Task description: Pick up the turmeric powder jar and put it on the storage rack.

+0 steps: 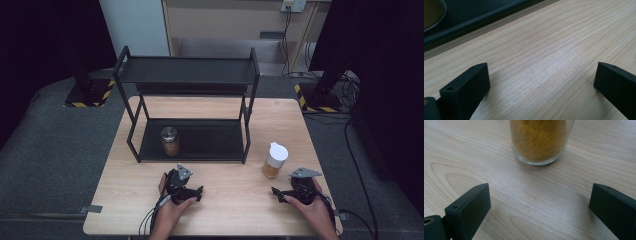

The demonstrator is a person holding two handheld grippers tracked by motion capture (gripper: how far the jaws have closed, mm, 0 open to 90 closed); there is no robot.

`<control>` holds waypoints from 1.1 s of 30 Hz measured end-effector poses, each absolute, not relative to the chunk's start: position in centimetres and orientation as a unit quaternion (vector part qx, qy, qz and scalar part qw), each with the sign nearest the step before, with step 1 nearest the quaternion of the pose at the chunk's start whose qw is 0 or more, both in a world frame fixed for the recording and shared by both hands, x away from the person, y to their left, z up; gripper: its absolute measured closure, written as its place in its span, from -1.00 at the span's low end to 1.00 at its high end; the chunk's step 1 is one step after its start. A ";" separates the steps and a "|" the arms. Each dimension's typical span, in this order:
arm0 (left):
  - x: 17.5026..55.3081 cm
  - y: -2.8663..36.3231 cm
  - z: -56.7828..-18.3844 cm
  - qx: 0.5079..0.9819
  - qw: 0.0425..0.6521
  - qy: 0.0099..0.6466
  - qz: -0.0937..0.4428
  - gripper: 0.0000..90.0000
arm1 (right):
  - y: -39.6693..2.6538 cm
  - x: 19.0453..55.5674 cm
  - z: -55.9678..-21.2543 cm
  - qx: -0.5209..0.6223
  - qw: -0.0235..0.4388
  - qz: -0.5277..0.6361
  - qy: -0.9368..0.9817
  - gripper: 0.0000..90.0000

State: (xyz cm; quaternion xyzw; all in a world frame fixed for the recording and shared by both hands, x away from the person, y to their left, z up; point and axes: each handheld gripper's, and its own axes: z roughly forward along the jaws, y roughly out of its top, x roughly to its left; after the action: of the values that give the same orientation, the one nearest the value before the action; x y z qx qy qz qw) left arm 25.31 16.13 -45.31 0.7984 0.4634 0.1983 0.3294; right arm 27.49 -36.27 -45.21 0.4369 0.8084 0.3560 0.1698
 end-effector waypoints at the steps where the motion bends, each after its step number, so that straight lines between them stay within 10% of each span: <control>1: 25.3 16.1 -45.3 0.798 0.329 0.463 0.198 -1.00 | -36.4 27.4 -45.2 0.435 0.170 0.358 0.808 -0.89; 33: 25.3 16.2 -45.3 0.799 0.329 0.462 0.198 -1.00 | -36.1 27.5 -43.8 0.407 0.177 0.391 0.806 -0.84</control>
State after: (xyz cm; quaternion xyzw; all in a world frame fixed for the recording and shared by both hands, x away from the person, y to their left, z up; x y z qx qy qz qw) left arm 25.35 16.18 -45.31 0.7993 0.4620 0.1976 0.3295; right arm 27.50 -36.14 -43.84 0.4075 0.8064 0.3905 0.1765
